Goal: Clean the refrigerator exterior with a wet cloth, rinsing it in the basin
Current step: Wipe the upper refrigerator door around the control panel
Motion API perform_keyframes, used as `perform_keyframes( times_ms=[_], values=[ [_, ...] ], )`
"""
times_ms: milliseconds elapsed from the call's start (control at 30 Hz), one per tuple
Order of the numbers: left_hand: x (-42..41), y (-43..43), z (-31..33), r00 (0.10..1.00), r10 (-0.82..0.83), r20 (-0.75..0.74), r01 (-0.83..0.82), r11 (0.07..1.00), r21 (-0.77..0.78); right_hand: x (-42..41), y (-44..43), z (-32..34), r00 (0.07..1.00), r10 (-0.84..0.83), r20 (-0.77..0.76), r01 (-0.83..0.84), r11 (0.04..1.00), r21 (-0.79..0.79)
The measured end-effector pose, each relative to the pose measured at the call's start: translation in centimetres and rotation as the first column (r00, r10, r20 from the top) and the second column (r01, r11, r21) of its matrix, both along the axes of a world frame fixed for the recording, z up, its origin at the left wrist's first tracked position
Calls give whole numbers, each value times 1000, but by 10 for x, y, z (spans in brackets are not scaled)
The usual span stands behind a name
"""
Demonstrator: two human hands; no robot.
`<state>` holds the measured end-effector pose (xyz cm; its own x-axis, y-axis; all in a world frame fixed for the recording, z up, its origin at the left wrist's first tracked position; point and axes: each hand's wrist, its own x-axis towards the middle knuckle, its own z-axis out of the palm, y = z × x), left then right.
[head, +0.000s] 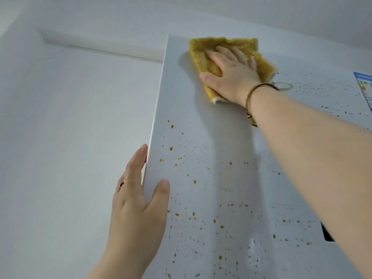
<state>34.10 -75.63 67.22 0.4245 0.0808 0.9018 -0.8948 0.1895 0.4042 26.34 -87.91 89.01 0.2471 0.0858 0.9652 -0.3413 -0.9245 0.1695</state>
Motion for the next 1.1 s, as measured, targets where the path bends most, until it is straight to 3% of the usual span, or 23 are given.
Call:
perform_keyframes(
  times_ms=[167, 267, 333, 400, 467, 567, 633, 700, 833, 900, 1000, 1100],
  values=[
    [1, 2, 0, 999, 32, -19, -32, 999, 10, -34, -59, -10, 977, -81, 197, -4, 916, 401],
    [-1, 3, 2, 995, 101, -27, -99, 994, 47, -28, -50, -8, 967, -95, 235, -38, 862, 505],
    [-5, -1, 2, 981, 193, -10, -192, 980, 50, -21, -37, -8, 980, -61, 187, -27, 900, 435],
    [-10, -3, 0, 940, 340, 27, -341, 939, 42, -10, -21, -13, 998, 0, 68, -14, 979, 202],
    [-19, -7, 1, 839, 521, 160, -531, 847, 24, -8, -13, -19, 996, 37, -78, -41, 998, -42],
    [-43, -33, 4, 677, 614, 405, -679, 733, 24, -35, -43, -17, 981, 0, -192, -39, 978, -203],
    [-61, -56, 6, 616, 612, 496, -712, 702, 18, -55, -84, -9, 987, -34, -160, 3, 982, -188],
    [-73, -82, 7, 590, 609, 530, -738, 673, 48, -78, -134, -3, 997, -22, -70, 19, 999, -46],
    [-81, -115, 7, 564, 640, 522, -793, 595, 128, -109, -200, 3, 988, 0, 152, -49, 946, 320],
    [-83, -123, 14, 592, 646, 482, -778, 615, 130, -105, -198, 4, 986, -1, 169, -61, 931, 359],
    [-86, -129, 31, 641, 674, 368, -738, 673, 52, -86, -172, -5, 998, 44, 42, -48, 993, 104],
    [-91, -134, 52, 626, 703, 338, -763, 642, 78, -79, -152, -21, 978, 99, -186, -139, 966, -217]
  ],
)
